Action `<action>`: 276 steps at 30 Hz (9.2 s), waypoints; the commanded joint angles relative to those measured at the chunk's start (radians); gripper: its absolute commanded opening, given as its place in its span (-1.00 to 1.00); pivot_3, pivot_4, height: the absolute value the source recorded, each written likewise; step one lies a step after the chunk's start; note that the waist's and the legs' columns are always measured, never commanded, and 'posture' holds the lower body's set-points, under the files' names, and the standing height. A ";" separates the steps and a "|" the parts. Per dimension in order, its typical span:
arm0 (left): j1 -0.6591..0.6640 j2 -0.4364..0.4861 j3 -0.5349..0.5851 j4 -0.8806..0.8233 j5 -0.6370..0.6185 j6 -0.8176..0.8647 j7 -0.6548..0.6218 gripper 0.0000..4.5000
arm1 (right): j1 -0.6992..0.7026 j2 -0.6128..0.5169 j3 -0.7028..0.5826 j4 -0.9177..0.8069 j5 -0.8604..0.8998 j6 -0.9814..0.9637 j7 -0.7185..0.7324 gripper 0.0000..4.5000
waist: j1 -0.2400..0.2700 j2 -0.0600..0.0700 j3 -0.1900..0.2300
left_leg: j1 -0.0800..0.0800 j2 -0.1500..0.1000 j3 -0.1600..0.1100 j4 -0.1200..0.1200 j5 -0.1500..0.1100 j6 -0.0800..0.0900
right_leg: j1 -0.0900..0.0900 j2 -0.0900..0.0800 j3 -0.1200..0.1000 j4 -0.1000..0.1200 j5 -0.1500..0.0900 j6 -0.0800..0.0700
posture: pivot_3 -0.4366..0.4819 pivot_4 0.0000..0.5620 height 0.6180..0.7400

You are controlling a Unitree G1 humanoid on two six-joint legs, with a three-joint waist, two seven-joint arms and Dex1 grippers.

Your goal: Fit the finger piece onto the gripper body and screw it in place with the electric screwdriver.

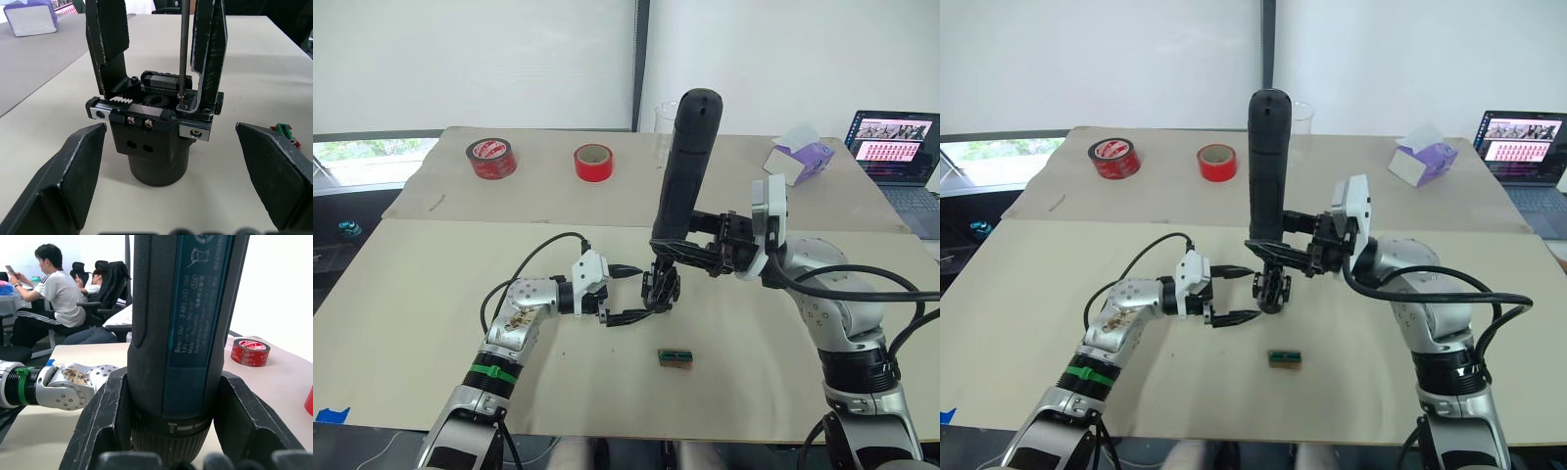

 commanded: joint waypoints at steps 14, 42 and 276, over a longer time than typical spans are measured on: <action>-0.024 -0.012 -0.027 0.032 0.033 -0.028 0.016 1.00 | -0.006 0.012 0.007 -0.041 -0.009 -0.017 0.012 -0.14 | 0.000 0.000 0.000 | 0.000 0.000 0.000 0.000 0.000 0.000 | 0.000 0.000 0.000 0.000 0.000 0.000 | -0.05 -0.47 1.00; -0.184 -0.148 -0.052 0.405 0.114 -0.161 -0.001 1.00 | -0.009 0.012 0.005 -0.050 -0.015 -0.010 -0.004 -0.14 | -0.001 0.000 0.000 | 0.000 0.000 0.000 0.000 -0.001 0.001 | 0.000 0.000 -0.001 0.000 0.000 0.000 | -0.05 -0.47 1.00; 0.236 0.048 -0.264 -0.197 0.164 0.021 0.076 0.98 | 0.508 -0.083 -0.071 -0.305 0.005 -0.221 0.053 -0.14 | 0.011 -0.005 -0.009 | 0.004 0.000 -0.002 -0.007 0.000 0.000 | 0.001 -0.004 -0.001 -0.001 -0.005 -0.006 | -0.05 -0.47 1.00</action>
